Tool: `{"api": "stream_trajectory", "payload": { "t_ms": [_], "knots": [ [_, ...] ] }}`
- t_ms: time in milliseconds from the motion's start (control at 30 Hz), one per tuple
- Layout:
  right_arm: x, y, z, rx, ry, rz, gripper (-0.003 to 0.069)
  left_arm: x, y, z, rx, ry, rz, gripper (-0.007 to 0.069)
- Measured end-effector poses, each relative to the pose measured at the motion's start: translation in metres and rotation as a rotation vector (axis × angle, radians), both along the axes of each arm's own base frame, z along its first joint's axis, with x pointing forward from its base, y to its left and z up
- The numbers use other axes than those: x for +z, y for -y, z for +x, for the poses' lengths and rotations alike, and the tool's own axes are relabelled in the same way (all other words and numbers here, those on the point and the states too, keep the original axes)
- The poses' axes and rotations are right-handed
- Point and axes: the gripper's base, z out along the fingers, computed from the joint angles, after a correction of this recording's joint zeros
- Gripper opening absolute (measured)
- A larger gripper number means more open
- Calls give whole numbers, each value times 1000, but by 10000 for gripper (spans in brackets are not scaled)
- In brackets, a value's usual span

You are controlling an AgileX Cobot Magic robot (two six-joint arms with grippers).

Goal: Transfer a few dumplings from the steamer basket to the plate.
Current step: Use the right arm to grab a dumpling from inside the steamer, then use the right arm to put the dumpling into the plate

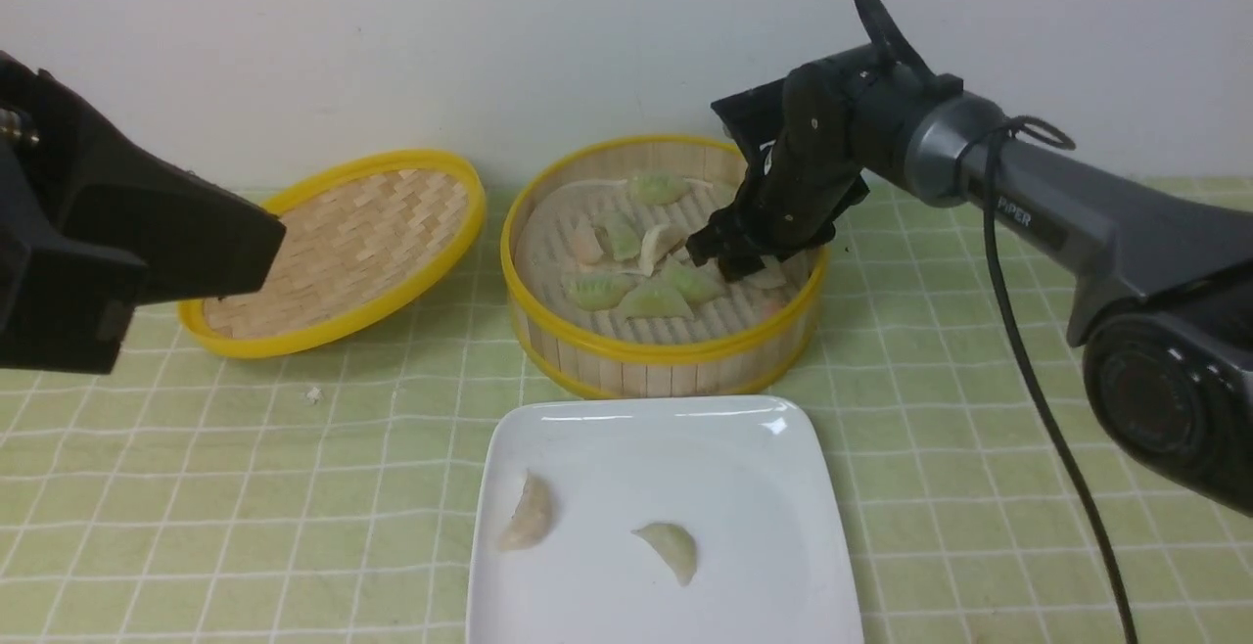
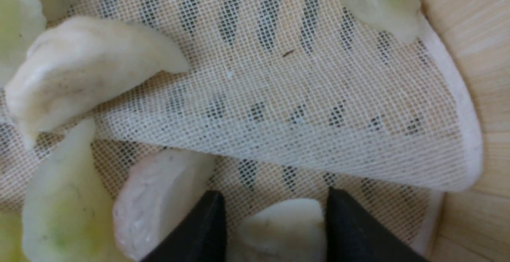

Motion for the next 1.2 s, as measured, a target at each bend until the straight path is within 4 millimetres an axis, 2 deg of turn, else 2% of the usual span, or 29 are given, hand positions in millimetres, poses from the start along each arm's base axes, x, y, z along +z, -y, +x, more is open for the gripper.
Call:
{"api": "stream_trajectory", "payload": {
  "t_ms": [67, 200, 300, 333, 400, 467, 567, 633, 667, 700, 800, 900, 1033, 1200],
  "knots": [
    [1, 0, -1, -1, -3, 5, 254, 0, 0, 0, 2, -2, -2, -6],
    [18, 3, -8, -3, -34, -8, 255, 0, 0, 0, 3, -3, -3, -6],
    [56, 8, -18, 1, -20, -5, 255, 0, 0, 0, 3, -3, -3, -6],
    [85, 11, -27, 5, -2, 6, 255, 0, 0, 0, 4, -3, -3, -6],
    [111, 14, -37, 15, 12, 18, 255, 0, 0, 0, 4, -3, -3, -6],
    [146, 17, -51, 33, 47, 67, 255, 0, 0, 0, 4, -3, -3, -6],
    [172, 17, -71, 59, 48, 149, 255, 0, 0, 0, 3, -4, -4, -6],
    [179, 13, -91, 89, 9, 197, 255, 0, 0, 0, 4, -3, -3, -6],
    [178, 12, -97, 99, -9, 204, 255, 0, 0, 0, 4, -3, -3, -6],
    [173, 6, -112, 119, -57, 212, 255, 0, 0, 0, 4, -3, -3, -6],
    [153, -7, -139, 170, -152, 187, 255, 0, 0, 0, 4, -3, -3, -6],
    [111, -19, -164, 199, -292, 110, 255, 0, 0, 0, 4, -3, -3, -6],
    [69, -25, -179, 204, -344, 45, 255, 0, 0, 0, 4, -3, -3, -6],
    [40, -29, -172, 175, -343, 34, 272, 0, 0, 0, 4, -3, -3, -6]
  ]
}}
